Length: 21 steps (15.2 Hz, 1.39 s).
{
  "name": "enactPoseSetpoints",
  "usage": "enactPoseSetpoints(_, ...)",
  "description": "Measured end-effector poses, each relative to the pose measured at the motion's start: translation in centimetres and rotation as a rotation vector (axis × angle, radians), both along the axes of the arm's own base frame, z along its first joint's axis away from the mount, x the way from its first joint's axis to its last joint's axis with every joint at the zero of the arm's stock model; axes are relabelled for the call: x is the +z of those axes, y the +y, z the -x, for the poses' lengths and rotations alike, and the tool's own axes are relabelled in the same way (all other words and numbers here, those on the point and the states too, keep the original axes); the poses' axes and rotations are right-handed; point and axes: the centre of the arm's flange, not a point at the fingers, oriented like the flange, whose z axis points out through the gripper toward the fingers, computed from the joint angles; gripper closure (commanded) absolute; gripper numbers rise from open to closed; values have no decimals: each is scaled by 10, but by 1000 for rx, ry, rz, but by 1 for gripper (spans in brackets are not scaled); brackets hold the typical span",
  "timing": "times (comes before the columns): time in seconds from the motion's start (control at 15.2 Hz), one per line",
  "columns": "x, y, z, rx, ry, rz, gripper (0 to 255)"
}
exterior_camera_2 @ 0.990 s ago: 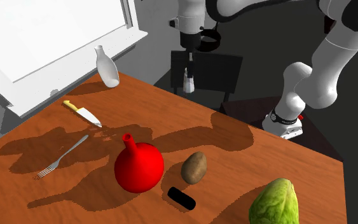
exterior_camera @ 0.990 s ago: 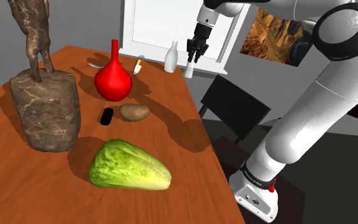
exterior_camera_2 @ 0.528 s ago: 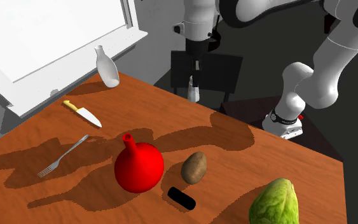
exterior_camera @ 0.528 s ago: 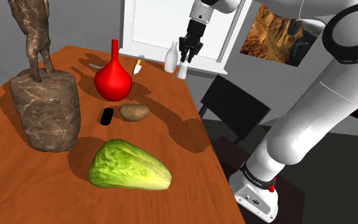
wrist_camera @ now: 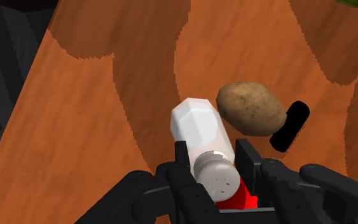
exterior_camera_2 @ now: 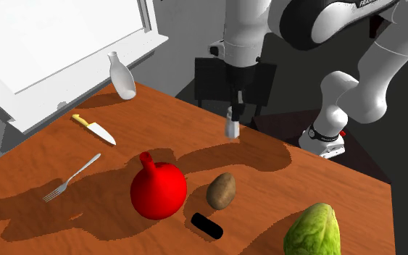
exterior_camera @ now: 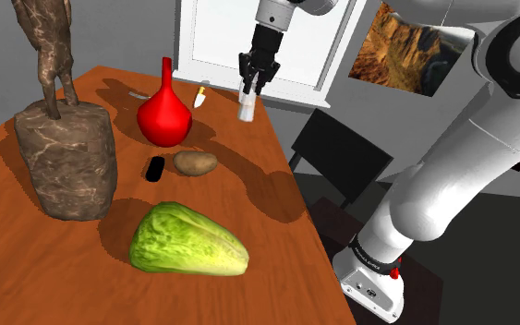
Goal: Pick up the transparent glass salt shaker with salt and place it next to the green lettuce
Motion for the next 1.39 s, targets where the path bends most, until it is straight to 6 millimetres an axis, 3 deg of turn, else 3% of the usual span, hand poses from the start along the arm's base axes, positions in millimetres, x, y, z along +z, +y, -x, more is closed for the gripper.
enactPoseSetpoints(1.39,0,269,41,0,0,1,255)
